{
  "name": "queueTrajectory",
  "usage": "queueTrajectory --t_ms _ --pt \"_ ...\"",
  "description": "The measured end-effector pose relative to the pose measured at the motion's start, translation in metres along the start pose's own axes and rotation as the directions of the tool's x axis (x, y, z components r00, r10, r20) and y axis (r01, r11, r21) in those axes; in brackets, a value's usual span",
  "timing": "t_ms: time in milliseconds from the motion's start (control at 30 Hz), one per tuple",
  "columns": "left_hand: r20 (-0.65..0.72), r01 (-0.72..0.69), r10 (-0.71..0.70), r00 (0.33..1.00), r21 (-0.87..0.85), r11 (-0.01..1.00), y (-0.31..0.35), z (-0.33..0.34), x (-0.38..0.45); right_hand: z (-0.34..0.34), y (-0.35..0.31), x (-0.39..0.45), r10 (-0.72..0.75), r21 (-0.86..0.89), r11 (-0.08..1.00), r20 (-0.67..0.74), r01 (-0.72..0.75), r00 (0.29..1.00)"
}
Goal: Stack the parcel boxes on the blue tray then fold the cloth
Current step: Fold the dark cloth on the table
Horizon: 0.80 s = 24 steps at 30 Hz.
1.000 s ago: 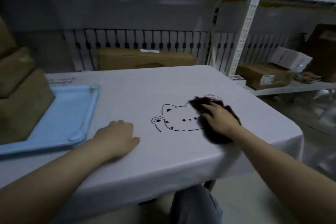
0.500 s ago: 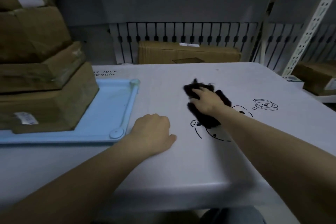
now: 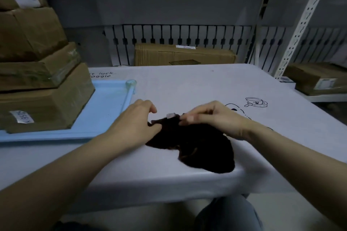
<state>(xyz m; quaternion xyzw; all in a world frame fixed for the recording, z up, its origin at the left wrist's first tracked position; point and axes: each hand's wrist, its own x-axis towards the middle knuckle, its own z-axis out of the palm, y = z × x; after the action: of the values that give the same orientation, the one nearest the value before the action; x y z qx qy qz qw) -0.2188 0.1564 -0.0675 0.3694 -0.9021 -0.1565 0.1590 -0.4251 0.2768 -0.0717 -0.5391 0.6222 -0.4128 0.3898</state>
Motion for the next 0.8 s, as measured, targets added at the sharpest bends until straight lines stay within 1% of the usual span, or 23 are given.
queueTrajectory --t_ms 33,67,100,133,167,233,300,367,400,467,500,533,567,600,667,733,800 --pt "0.025 0.028 -0.026 0.999 -0.055 0.998 0.001 0.002 0.003 -0.008 0.003 0.001 0.008 0.011 1.000 -0.157 -0.006 0.988" --pt "0.045 0.053 -0.048 0.998 -0.101 0.994 0.004 0.005 0.007 -0.016 0.008 0.002 0.015 -0.068 0.997 -0.302 -0.037 0.953" --pt "0.067 0.076 -0.067 0.995 -0.131 0.988 0.005 0.009 0.012 -0.020 0.014 0.007 0.026 -0.176 0.979 -0.396 -0.103 0.918" --pt "0.099 0.096 -0.082 0.992 -0.149 0.984 0.008 0.012 0.017 -0.022 0.018 0.010 0.048 -0.263 0.949 -0.430 -0.176 0.902" --pt "0.142 0.121 -0.100 0.985 -0.154 0.981 0.009 0.016 0.021 -0.022 0.023 0.014 0.083 -0.315 0.921 -0.417 -0.229 0.905" --pt "0.239 0.168 -0.140 0.961 -0.101 0.981 0.011 0.022 0.026 -0.016 0.026 0.021 0.140 -0.362 0.890 -0.364 -0.278 0.921" --pt "0.305 0.185 -0.168 0.937 -0.026 0.982 0.012 0.025 0.027 -0.004 0.020 0.025 0.163 -0.445 0.851 -0.281 -0.279 0.946" --pt "0.364 0.212 -0.179 0.914 -0.054 0.976 0.011 0.023 0.027 0.000 0.010 0.026 0.175 -0.491 0.830 -0.221 -0.264 0.960" --pt "0.383 0.224 -0.179 0.906 -0.077 0.972 0.009 0.021 0.027 -0.002 0.003 0.024 0.176 -0.450 0.855 -0.212 -0.256 0.961" --pt "0.403 0.230 -0.161 0.901 -0.128 0.965 0.009 0.011 0.026 -0.010 -0.016 0.018 0.135 -0.249 0.951 -0.201 -0.184 0.970" --pt "0.402 0.239 -0.145 0.904 -0.193 0.952 0.011 0.006 0.026 -0.016 -0.028 0.014 0.102 -0.133 0.983 -0.186 -0.128 0.977" --pt "0.390 0.244 -0.118 0.913 -0.292 0.925 0.013 0.000 0.027 -0.021 -0.040 0.010 0.064 -0.035 0.997 -0.172 -0.071 0.983" --pt "0.362 0.236 -0.086 0.928 -0.396 0.887 0.018 -0.006 0.028 -0.025 -0.051 0.006 0.027 0.033 0.999 -0.164 -0.022 0.986" --pt "0.315 0.210 -0.051 0.948 -0.493 0.844 0.025 -0.014 0.029 -0.029 -0.062 0.003 0.002 0.075 0.997 -0.169 0.011 0.986" --pt "0.222 0.155 -0.019 0.975 -0.611 0.777 0.038 -0.030 0.034 -0.036 -0.080 -0.002 -0.027 0.108 0.993 -0.200 0.049 0.980" --pt "0.205 0.127 0.004 0.979 -0.624 0.771 0.049 -0.049 0.039 -0.045 -0.095 -0.004 -0.051 0.132 0.987 -0.249 0.086 0.967" --pt "0.259 0.135 0.030 0.965 -0.593 0.794 0.052 -0.068 0.045 -0.055 -0.105 -0.005 -0.068 0.160 0.979 -0.320 0.125 0.945"
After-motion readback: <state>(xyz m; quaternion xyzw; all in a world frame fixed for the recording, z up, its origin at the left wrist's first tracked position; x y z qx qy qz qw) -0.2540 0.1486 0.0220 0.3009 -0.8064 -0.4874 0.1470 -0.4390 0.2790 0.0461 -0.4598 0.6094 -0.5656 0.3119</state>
